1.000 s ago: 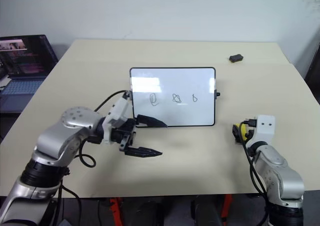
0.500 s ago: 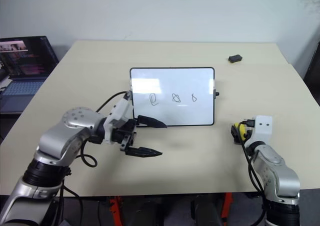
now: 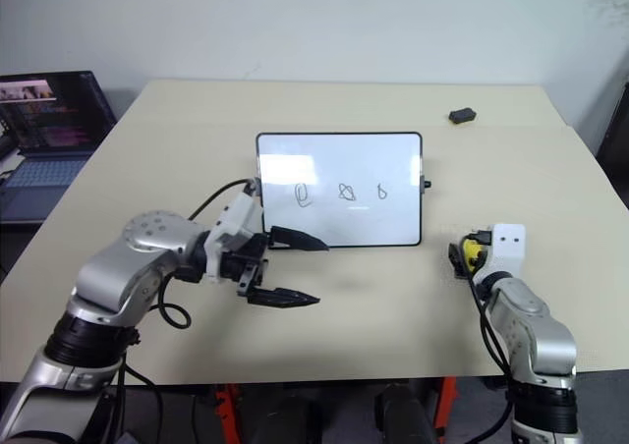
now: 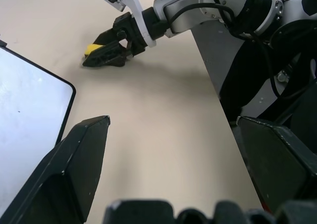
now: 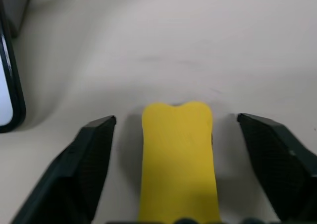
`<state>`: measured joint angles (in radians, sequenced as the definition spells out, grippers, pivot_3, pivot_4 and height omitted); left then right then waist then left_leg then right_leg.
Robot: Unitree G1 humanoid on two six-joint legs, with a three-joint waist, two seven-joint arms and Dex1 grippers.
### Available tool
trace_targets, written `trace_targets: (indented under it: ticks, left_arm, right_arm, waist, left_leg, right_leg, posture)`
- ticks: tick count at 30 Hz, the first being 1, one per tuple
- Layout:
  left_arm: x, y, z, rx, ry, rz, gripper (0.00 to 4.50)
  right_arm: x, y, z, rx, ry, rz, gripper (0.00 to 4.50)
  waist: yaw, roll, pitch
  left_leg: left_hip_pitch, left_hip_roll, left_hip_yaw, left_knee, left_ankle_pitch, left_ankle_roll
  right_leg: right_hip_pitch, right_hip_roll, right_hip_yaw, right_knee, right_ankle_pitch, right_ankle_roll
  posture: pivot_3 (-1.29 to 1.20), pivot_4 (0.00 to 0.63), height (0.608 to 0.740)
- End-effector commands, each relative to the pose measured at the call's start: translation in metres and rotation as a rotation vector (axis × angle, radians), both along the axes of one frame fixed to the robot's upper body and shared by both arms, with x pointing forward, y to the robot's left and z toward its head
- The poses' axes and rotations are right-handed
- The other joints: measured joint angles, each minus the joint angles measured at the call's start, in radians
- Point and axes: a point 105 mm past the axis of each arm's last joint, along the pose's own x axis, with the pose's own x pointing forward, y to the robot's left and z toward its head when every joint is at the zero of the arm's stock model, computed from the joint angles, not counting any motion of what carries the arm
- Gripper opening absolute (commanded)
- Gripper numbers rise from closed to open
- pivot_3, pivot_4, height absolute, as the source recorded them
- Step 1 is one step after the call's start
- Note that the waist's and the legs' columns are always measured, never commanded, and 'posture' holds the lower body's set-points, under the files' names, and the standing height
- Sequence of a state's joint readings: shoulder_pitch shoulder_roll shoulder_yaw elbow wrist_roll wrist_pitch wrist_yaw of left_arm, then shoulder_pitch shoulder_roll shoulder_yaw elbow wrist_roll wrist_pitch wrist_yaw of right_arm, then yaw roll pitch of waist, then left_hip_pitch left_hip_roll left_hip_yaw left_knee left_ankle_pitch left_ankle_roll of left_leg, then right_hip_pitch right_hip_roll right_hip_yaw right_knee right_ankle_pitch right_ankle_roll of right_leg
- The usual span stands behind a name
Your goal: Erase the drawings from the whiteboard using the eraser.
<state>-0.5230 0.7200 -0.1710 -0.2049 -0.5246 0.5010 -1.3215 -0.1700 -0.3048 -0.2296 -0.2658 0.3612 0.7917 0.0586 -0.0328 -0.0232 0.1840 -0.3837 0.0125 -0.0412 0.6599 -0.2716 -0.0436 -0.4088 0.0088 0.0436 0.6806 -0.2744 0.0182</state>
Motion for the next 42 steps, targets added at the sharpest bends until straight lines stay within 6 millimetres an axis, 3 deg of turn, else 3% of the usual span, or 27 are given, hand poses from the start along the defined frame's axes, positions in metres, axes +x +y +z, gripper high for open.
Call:
trace_targets:
  ticks: [1,3,5,10,15,21,28,35,38,42]
  left_arm:
    - [-0.004,-0.001,0.008,-0.003,-0.037,-0.015,4.50]
    - [-0.004,-0.001,0.007,-0.001,-0.038,-0.013,4.50]
    - [-0.003,-0.001,0.007,0.000,-0.038,-0.010,4.50]
    - [-0.003,-0.001,0.007,-0.001,-0.040,-0.005,4.50]
    - [-0.001,0.001,0.006,-0.007,-0.031,0.034,4.50]
    - [0.018,0.010,0.012,-0.057,-0.031,0.252,4.50]
    - [0.029,0.017,0.010,-0.093,-0.058,0.505,4.50]
    - [0.034,0.015,0.018,-0.099,-0.103,0.559,4.50]
    - [0.038,0.014,0.021,-0.104,-0.112,0.574,4.50]
    - [0.036,0.009,0.020,-0.106,-0.102,0.567,4.50]
  right_arm:
    - [0.003,-0.003,0.012,-0.007,-0.052,-0.013,2.79]
    - [0.003,-0.003,0.012,-0.008,-0.052,-0.014,2.13]
    - [0.003,-0.004,0.011,-0.009,-0.049,-0.014,2.13]
    - [0.004,-0.006,0.011,-0.011,-0.048,-0.024,1.24]
    - [0.004,-0.004,0.014,-0.005,-0.062,-0.015,1.24]
    - [0.001,0.005,0.035,-0.040,-0.157,0.053,1.24]
    - [-0.007,0.032,0.081,-0.166,-0.392,0.191,1.23]
    - [0.027,0.084,0.119,-0.239,-0.628,0.336,1.23]
    - [0.049,0.100,0.122,-0.282,-0.679,0.358,1.23]
    - [0.063,0.117,0.120,-0.315,-0.720,0.409,1.23]
  waist:
    - [0.000,0.000,0.000]
    - [0.000,0.000,0.000]
    - [0.000,0.000,0.000]
    - [0.000,0.000,0.000]
    - [0.000,0.000,0.000]
    - [0.000,0.000,0.000]
    - [0.000,0.000,0.000]
    - [-0.007,0.000,0.000]
    - [-0.006,0.000,0.000]
    - [-0.002,0.000,0.000]
  left_leg:
    - [0.000,0.000,0.000,0.000,0.000,0.000]
    - [0.000,0.000,0.000,0.000,0.000,0.000]
    - [0.000,0.000,0.000,0.000,0.000,0.000]
    - [0.000,0.000,0.000,0.000,0.000,0.000]
    - [0.000,0.000,0.000,0.000,0.000,0.000]
    - [0.000,0.000,-0.001,0.000,0.000,0.000]
    - [0.000,0.000,-0.006,0.001,0.000,0.000]
    - [0.002,0.000,-0.006,0.002,0.000,0.000]
    - [0.003,0.000,-0.006,0.002,0.000,0.000]
    - [0.002,0.000,-0.006,0.002,0.000,0.000]
  right_leg:
    - [0.000,0.000,0.000,0.000,0.000,0.000]
    - [0.000,0.000,0.000,0.000,0.000,-0.001]
    - [0.000,0.000,0.000,0.000,0.000,-0.001]
    - [0.000,0.000,0.000,0.000,0.000,-0.001]
    - [0.000,0.000,0.000,0.000,0.000,-0.001]
    - [0.000,0.000,0.000,0.000,0.000,0.000]
    - [0.000,-0.001,0.000,0.000,0.000,0.000]
    - [0.002,0.000,0.000,0.000,0.000,0.001]
    - [0.002,0.001,0.000,0.000,0.002,-0.003]
    - [0.002,0.000,0.000,0.000,0.003,-0.004]
  posture:
    - [0.00,0.150,0.740]
    - [0.00,0.150,0.740]
    - [0.00,0.150,0.740]
    - [0.00,0.150,0.740]
    - [0.00,0.150,0.740]
    - [0.00,0.150,0.740]
    - [0.00,0.150,0.740]
    - [0.00,0.150,0.740]
    - [0.00,0.150,0.740]
    - [0.00,0.150,0.740]
